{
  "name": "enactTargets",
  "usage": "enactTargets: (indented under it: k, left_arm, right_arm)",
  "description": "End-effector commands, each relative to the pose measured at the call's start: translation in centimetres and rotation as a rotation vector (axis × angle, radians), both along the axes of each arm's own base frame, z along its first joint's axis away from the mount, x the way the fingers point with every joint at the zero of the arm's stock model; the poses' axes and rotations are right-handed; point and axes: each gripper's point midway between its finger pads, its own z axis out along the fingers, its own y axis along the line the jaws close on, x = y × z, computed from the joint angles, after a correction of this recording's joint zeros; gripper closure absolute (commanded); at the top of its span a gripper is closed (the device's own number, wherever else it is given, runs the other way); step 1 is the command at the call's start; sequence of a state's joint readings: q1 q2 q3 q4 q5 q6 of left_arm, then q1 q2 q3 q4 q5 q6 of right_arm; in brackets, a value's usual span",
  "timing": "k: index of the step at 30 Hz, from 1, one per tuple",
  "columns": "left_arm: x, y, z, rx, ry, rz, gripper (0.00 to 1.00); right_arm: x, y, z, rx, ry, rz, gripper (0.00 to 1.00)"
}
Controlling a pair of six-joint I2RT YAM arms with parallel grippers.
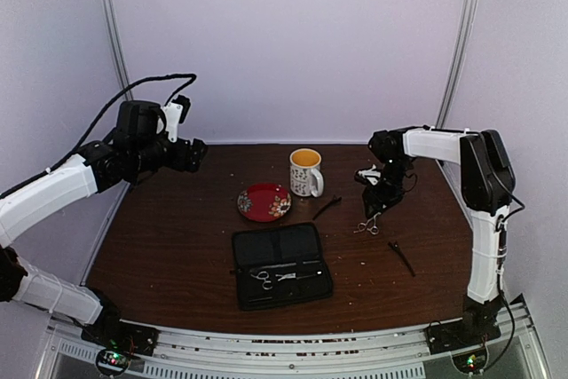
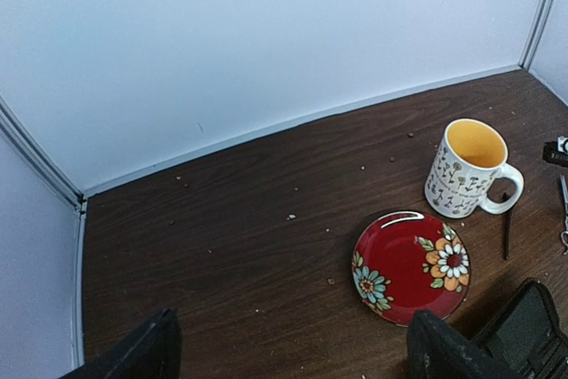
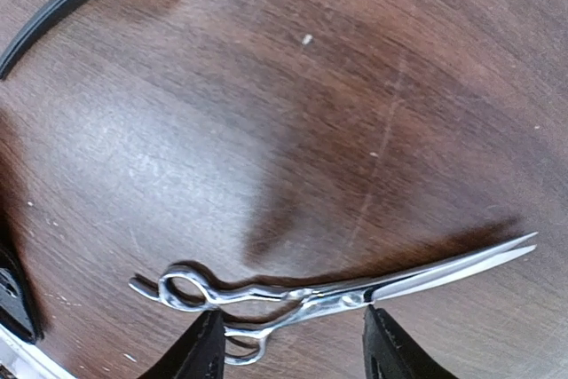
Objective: Sort the hair-cutting tools
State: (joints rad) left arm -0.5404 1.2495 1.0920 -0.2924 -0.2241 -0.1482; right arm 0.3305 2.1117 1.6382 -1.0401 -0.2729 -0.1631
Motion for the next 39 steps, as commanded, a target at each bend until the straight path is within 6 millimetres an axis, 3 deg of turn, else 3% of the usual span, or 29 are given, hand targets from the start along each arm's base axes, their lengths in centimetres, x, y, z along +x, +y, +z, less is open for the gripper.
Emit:
enactTargets:
  k: [1,4,9,15,21,26,30,39]
  left_arm:
    - [0.3,-0.4,2.0,-0.02,-0.046,-0.014,0.09]
    - [0.2,-0.5,1.9,-0.024,-0.043,-0.022,0.09]
    - [0.2,-0.6,1.9,-0.025,-0.043,-0.022,0.09]
    - [0.3,-0.6,1.8,-0.023,-0.039,-0.025,0.09]
    - [0.3,-0.8,1.6,-0.026,-0.033,-0.032,0.09]
    - [0.3,-1.0,1.4,-0.026,-0.027,-0.038,0.09]
    - [0.3,-1.1,1.5,-0.03,-0.025,-0.041,0.09]
    - [0.3,-1.6,1.2,-0.041,-0.012,-0.064,0.09]
  right_arm:
    - [-0.4,2.8,2.4,0.082,-0.038,0.067,0.49]
    - [-0.3,4.5,2.6,0.095,-0.066,0.098,0.61]
    - [-0.1,4.8,0.7,0.019,-0.043,0.099,0.75]
    - [-0.8,4.8,-0.8,-0.045,-0.022,0.128,0.78]
    - [-2.7,4.8,-1.7,-0.062,0.023,0.182,0.78]
    - [-5.2,3.2,-2.5,-0.102,0.056,0.218,0.78]
    - [-7.2,2.4,-2.0,-0.098,0.079,0.247,0.78]
    - [-6.8,-1.9,-1.2,-0.227,0.057,0.214,0.74]
